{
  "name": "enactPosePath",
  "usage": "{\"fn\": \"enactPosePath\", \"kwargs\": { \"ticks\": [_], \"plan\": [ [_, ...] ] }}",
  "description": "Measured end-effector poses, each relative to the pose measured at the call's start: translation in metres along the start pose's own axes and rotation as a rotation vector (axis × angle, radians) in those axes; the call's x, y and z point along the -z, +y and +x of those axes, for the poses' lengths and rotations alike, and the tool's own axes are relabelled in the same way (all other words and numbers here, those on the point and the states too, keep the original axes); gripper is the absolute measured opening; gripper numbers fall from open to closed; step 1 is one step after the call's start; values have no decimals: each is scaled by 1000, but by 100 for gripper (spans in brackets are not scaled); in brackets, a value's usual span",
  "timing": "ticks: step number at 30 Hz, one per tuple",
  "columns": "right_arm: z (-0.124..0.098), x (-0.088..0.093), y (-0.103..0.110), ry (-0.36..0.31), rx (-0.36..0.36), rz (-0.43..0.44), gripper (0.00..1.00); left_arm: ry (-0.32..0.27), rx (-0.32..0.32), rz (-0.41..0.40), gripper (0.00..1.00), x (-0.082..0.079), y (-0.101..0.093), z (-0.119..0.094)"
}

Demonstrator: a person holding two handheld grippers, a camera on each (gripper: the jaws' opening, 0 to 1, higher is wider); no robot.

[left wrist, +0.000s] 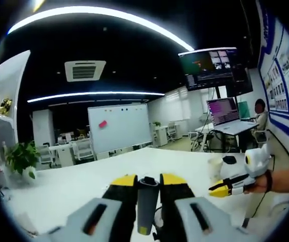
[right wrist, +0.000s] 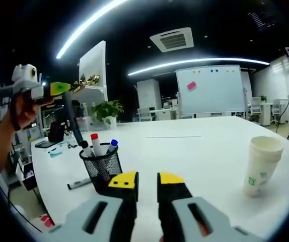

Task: Place the scattered laser pointers and whiteboard markers into the pen holder and stack the scattered paper cups together

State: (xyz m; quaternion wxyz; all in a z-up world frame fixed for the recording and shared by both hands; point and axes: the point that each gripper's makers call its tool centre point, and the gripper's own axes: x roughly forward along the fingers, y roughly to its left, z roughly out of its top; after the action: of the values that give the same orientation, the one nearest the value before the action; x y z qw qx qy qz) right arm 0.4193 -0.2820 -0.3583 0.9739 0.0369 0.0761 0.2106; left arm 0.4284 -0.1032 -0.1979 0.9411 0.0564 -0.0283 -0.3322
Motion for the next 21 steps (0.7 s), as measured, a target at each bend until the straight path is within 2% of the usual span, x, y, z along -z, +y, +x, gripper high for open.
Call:
{"fn": "enactPosePath", "kwargs": {
  "ticks": [9,21],
  "plan": [
    [-1,2,-1,6,4,-2,15,-14,48,-65,18,-6,-6,3],
    [-2,0,-2,6,6,-3,15,-26,69,-51,18,-14,-11,8]
  ]
}}
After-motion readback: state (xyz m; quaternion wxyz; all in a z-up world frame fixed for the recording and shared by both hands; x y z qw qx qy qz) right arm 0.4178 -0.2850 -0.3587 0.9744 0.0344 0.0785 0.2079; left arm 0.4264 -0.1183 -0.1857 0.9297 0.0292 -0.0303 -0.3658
